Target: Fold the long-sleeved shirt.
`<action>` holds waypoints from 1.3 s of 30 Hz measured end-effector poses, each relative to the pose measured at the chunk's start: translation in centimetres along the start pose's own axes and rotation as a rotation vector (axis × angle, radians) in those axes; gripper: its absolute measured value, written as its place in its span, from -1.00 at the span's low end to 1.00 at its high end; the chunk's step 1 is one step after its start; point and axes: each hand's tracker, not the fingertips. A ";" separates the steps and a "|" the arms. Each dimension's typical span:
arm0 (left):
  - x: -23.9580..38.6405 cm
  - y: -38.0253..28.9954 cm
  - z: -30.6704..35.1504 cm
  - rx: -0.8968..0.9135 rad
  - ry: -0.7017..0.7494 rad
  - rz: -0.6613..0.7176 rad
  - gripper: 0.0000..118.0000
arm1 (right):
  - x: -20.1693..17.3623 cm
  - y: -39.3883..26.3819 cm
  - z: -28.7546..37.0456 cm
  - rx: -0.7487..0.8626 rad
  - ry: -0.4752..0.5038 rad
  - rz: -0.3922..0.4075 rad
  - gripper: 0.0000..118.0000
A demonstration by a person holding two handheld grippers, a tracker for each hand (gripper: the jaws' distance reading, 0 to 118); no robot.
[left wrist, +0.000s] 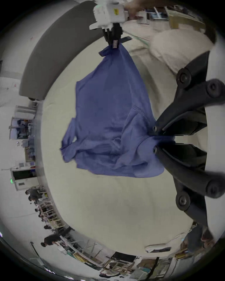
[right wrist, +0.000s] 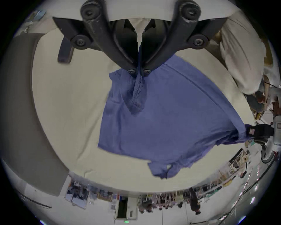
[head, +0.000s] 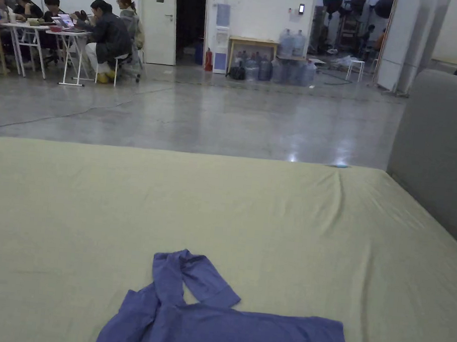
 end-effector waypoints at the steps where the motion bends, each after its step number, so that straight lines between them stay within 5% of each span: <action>1: 0.1 -0.8 -0.4 -0.026 -0.006 -0.006 -0.98 | -0.1 -0.6 -0.5 -0.021 -0.003 -0.008 -1.00; 19: 0.1 -6.3 -8.1 -0.338 0.022 -0.009 -0.98 | -1.6 -4.4 -5.1 -0.190 0.013 -0.091 -1.00; 24: 0.3 -6.5 -6.9 -0.322 -0.005 0.037 -0.95 | -0.8 -4.1 -5.3 -0.194 0.028 -0.112 -0.70; 25: 0.2 -6.4 -6.5 -0.314 -0.015 0.060 -0.67 | -0.5 -4.0 -5.0 -0.194 0.040 -0.129 -0.39; 26: 0.0 -6.3 -5.8 -0.300 -0.028 0.107 0.21 | -0.1 -3.9 -4.3 -0.186 0.066 -0.173 0.24; 27: -0.3 -6.2 -4.5 -0.263 -0.034 0.147 0.64 | 0.3 -3.7 -3.3 -0.165 0.081 -0.203 0.50; 30: -0.7 -6.1 -1.2 -0.163 -0.079 0.178 1.00 | 0.8 -3.2 0.7 -0.056 0.011 -0.178 0.61; 36: -1.9 -6.5 1.3 -0.113 -0.116 0.242 0.90 | 0.5 -2.2 6.3 0.053 -0.017 -0.215 0.58; 37: -1.7 -6.7 1.6 -0.110 -0.125 0.237 0.61 | 0.1 -2.2 6.9 0.084 0.008 -0.230 0.40; 39: -0.9 -6.7 1.9 -0.092 -0.104 0.195 -0.97 | -1.2 -2.2 7.3 0.141 0.061 -0.223 -1.00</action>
